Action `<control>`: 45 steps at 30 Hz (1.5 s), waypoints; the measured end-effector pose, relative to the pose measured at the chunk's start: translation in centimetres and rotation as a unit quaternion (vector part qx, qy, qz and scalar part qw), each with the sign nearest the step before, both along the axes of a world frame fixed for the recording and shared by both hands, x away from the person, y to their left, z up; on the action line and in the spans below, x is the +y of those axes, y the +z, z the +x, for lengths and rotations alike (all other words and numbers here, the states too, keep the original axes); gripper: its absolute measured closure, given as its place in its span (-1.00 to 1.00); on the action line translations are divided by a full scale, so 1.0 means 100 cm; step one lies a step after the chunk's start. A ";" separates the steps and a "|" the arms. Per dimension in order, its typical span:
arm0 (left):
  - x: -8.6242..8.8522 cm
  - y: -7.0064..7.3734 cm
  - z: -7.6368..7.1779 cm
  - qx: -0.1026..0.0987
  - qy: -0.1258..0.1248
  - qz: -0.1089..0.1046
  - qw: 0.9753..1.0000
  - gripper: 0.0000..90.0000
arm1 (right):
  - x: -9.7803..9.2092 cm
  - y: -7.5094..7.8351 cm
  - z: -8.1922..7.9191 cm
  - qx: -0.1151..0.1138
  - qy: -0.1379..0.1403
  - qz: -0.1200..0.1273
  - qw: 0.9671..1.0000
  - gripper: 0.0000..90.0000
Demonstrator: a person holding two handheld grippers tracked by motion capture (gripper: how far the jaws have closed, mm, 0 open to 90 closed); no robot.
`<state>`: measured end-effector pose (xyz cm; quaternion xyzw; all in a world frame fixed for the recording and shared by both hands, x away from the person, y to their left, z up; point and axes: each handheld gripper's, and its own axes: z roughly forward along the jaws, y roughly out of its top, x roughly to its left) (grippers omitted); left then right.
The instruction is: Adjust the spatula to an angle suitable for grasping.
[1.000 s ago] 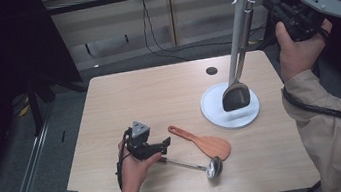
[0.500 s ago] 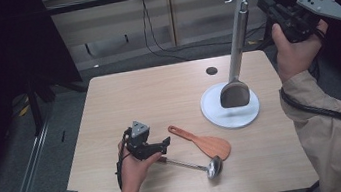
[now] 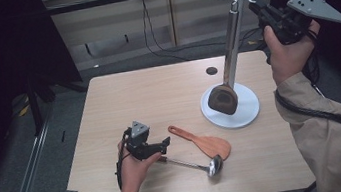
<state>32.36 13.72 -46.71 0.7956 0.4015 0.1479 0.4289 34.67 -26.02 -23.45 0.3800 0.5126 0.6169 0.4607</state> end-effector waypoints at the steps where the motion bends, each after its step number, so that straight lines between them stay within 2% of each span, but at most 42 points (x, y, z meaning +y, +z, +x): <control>1: 0.000 0.000 0.000 0.000 0.000 0.000 1.000 -0.67 | 0.001 0.000 0.000 0.000 -0.001 -0.001 1.000 1.00; 5: -0.001 0.000 0.000 0.000 0.002 -0.004 1.000 -0.67 | 0.003 0.000 0.000 0.000 0.000 -0.004 1.000 1.00; 10: 0.001 0.001 0.000 -0.002 0.000 0.004 1.000 -0.67 | 0.007 0.001 0.000 0.001 0.005 -0.008 1.000 1.00; 20: 0.001 0.001 0.000 -0.001 0.000 0.004 1.000 -0.67 | 0.010 0.001 0.000 0.001 0.008 -0.012 1.000 1.00; 27: 0.001 0.001 0.000 -0.002 0.001 0.004 1.000 -0.66 | 0.009 -0.001 0.000 0.002 0.013 -0.008 1.000 1.00; 31: 0.000 0.001 0.000 -0.001 0.006 -0.006 1.000 -0.66 | 0.010 -0.002 -0.001 0.002 0.013 -0.009 1.000 1.00; 35: 0.001 0.001 0.000 -0.001 0.007 -0.006 1.000 -0.67 | 0.009 -0.005 -0.002 0.005 0.014 -0.008 1.000 1.00; 36: 0.002 0.001 -0.001 -0.003 0.009 -0.005 1.000 -0.66 | 0.008 -0.007 -0.003 0.008 0.016 -0.005 1.000 0.93; 39: 0.004 0.002 -0.001 -0.003 0.008 -0.002 1.000 -0.67 | 0.007 -0.013 -0.005 0.012 0.024 -0.010 1.000 0.88; 40: 0.003 0.002 -0.001 -0.001 0.011 -0.007 1.000 -0.66 | 0.006 -0.020 -0.008 0.021 0.030 -0.015 0.999 0.77; 42: 0.005 0.002 -0.001 -0.002 0.011 -0.008 1.000 -0.66 | 0.005 -0.023 -0.009 0.023 0.032 -0.014 0.999 0.75; 45: 0.008 0.003 -0.001 -0.002 0.015 -0.012 1.000 -0.65 | 0.003 -0.040 -0.016 0.042 0.040 -0.011 0.998 0.49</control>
